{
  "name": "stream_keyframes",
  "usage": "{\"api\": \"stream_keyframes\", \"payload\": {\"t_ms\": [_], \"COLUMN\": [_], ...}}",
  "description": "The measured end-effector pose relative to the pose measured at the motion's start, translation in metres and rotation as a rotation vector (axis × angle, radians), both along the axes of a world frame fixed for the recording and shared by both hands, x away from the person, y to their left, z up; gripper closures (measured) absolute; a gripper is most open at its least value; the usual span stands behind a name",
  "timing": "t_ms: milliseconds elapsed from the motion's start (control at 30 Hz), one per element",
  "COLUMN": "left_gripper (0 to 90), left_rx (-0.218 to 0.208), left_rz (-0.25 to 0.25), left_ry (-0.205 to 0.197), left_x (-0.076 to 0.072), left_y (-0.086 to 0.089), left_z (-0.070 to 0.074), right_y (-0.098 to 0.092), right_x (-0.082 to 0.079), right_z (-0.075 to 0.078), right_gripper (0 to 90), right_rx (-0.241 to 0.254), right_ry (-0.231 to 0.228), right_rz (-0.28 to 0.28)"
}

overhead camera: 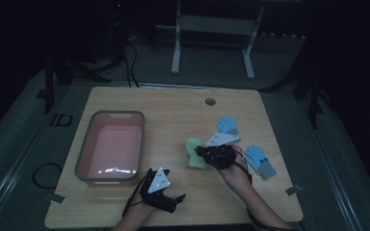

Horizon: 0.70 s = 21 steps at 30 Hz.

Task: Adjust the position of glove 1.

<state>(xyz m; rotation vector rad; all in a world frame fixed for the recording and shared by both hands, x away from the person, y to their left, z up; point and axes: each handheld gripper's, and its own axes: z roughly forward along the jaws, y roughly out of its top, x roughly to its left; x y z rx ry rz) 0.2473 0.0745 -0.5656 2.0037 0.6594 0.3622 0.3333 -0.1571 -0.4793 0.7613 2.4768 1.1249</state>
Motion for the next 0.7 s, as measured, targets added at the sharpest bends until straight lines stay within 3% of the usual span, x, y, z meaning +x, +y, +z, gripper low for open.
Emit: {"api": "stream_keyframes", "payload": {"t_ms": [233,400,567,700], "left_gripper": [0.1,0.1,0.1,0.1], "left_rx": [0.002,0.001,0.001,0.000], "left_rz": [-0.002,-0.003,-0.003,-0.004], "left_ry": [0.001,0.000,-0.001,0.000], "left_x": [0.000,0.000,0.000,0.000], "left_y": [0.000,0.000,0.000,0.000], "left_z": [0.000,0.000,0.000,0.000], "right_y": [-0.001,0.004,0.008,0.009], "right_x": [-0.010,-0.010,-0.006,-0.006], "right_z": [-0.030,-0.047,-0.062,-0.068], "right_gripper": [85.6,85.0,76.0,72.6], "right_rx": [-0.029,-0.053,-0.087,-0.076], "right_ry": [0.069,0.089,0.110,0.113], "right_rz": [0.005,0.008,0.000,-0.009]}}
